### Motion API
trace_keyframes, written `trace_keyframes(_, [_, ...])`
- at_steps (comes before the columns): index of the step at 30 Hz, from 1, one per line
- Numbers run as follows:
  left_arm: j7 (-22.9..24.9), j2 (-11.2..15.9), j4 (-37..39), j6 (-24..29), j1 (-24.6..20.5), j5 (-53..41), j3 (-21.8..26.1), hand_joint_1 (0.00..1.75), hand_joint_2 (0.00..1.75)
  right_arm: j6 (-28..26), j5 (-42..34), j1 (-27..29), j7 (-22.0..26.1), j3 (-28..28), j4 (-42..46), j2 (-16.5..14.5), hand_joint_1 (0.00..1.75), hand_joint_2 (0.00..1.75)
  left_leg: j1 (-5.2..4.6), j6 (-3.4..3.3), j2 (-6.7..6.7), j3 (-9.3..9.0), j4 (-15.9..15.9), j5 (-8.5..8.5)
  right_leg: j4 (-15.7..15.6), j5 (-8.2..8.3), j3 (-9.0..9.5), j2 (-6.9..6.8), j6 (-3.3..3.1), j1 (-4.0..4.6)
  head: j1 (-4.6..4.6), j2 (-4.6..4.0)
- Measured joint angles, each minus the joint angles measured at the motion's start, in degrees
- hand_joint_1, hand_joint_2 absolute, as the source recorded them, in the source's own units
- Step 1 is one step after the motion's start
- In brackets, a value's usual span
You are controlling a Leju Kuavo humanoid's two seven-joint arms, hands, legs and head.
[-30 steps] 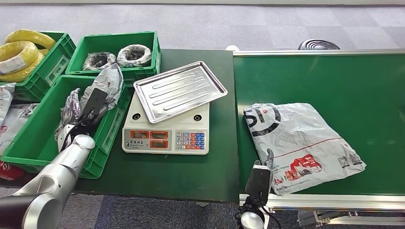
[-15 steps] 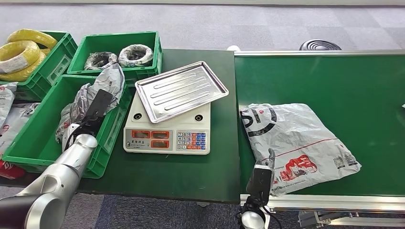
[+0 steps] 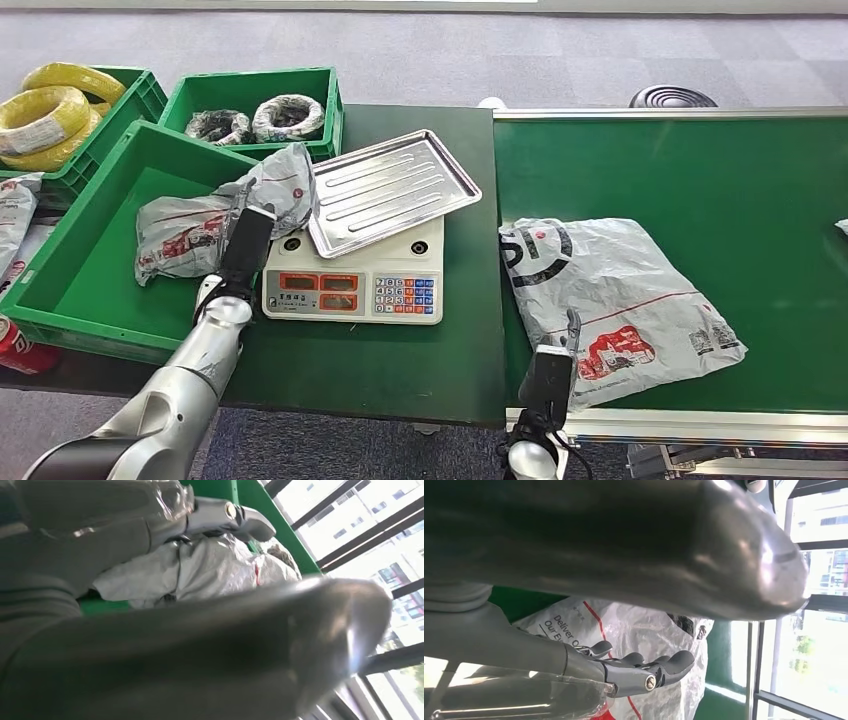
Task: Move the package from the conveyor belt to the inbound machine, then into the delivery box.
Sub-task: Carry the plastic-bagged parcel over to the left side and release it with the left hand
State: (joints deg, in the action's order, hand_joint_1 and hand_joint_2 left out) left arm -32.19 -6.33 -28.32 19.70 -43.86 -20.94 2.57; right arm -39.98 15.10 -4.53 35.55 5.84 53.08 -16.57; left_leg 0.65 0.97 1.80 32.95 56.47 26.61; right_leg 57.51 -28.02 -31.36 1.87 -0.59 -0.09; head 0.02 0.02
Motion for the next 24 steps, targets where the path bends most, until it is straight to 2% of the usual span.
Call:
trace_keyframes(4, [-1.6, -1.6, -6.1, -5.0, 3.8, 5.7, -1.8, 0.00, 0.00, 0.0, -0.5, -0.4, 0.8, -0.4, -0.2, 0.0, 0.00, 0.00, 0.01, 0.00, 0.01, 0.02, 0.0, 0.00, 0.0, -0.01, -0.01, 0.00, 0.00, 0.02, 0.01, 0.00])
trace_keyframes(7, [-1.4, -2.5, -10.8, -6.1, 6.7, 8.0, -4.3, 0.00, 0.00, 0.0, -0.4, -0.6, 1.1, -0.7, -0.4, 0.0, 0.00, 0.00, 0.01, 0.00, 0.00, 0.06, 0.0, 0.00, 0.0, -0.01, -0.04, 0.00, 0.02, 0.02, 0.02, 0.00])
trace_keyframes(12, [0.0, -3.1, -14.7, -4.0, 8.8, 8.7, -7.5, 0.00, 0.00, 0.0, -0.3, -0.6, 1.7, -1.4, -0.7, -0.3, 0.00, 0.00, 0.01, -0.01, 0.00, 0.09, 0.0, 0.00, 0.0, -0.01, -0.07, 0.00, 0.02, 0.01, 0.02, -0.01])
trace_keyframes(24, [0.3, -2.7, -15.2, -0.6, 8.7, 8.4, -10.1, 0.00, 0.00, 0.0, -0.9, -1.2, 1.9, -2.3, -1.5, -0.3, 0.00, 0.00, 0.02, -0.03, -0.02, 0.13, 0.0, -0.02, 0.0, -0.01, -0.13, 0.00, 0.02, 0.03, 0.02, 0.00])
